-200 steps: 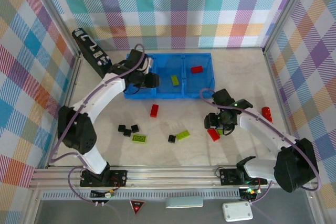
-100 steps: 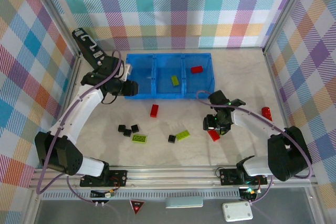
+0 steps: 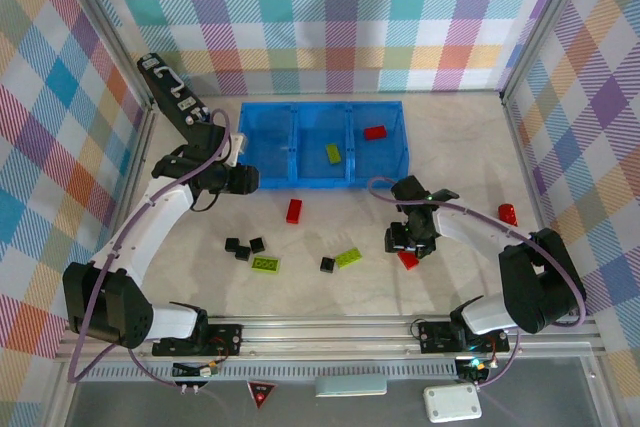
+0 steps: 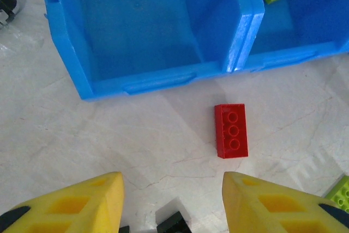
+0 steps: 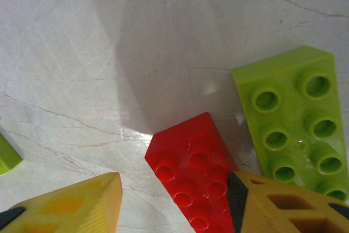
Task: Sort the legos into containers by color
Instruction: Pick up the lego from the bottom-right of the table.
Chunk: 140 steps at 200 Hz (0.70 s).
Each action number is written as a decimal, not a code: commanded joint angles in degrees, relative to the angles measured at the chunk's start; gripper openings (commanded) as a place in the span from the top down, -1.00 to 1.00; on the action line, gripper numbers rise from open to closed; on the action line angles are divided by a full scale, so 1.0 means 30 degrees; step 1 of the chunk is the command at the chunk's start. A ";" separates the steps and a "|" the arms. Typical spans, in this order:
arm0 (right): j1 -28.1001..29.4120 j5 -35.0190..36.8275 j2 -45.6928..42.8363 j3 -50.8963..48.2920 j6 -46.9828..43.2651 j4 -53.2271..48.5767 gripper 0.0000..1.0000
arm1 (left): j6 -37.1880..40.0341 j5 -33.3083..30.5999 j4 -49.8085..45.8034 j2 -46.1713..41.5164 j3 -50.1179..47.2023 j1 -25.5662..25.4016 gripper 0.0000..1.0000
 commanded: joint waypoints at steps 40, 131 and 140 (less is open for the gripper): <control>0.0409 0.0423 0.0808 -0.0491 0.0685 0.0057 -0.06 | 0.0453 0.0749 0.0358 -0.0157 -0.0112 0.0653 -0.02; 0.0488 0.1514 0.0212 0.0694 0.0544 -0.0890 -0.03 | 0.0379 0.0962 0.0530 -0.0388 -0.0171 0.1128 -0.02; 0.0507 0.1558 0.0289 0.0777 0.0466 -0.0857 -0.03 | 0.0396 0.0921 0.0533 -0.0405 -0.0168 0.1159 -0.02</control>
